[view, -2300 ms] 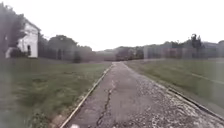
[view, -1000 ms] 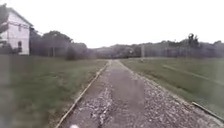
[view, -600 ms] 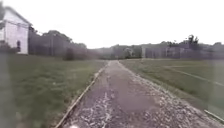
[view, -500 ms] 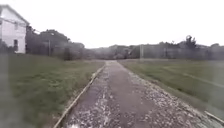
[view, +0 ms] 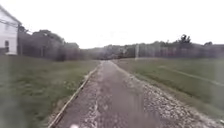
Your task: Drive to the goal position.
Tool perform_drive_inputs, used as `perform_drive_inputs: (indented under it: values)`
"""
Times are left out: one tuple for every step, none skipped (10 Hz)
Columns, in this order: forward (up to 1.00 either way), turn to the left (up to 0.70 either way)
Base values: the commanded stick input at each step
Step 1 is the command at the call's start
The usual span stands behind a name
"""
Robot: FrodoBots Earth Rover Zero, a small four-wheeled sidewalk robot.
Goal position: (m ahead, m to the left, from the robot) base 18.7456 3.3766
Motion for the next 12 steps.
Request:
perform_drive_inputs:
  values:
    - [0.68, 0.0]
    - [0.68, 0.0]
    - [0.68, 0.0]
    - [0.68, 0.0]
    - [0.68, 0.0]
    - [0.68, 0.0]
    - [0.68, 0.02]
    - [0.68, 0.11]
    - [0.68, 0.19]
    - [0.68, 0.27]
    - [0.68, 0.28]
    - [0.68, 0.09]
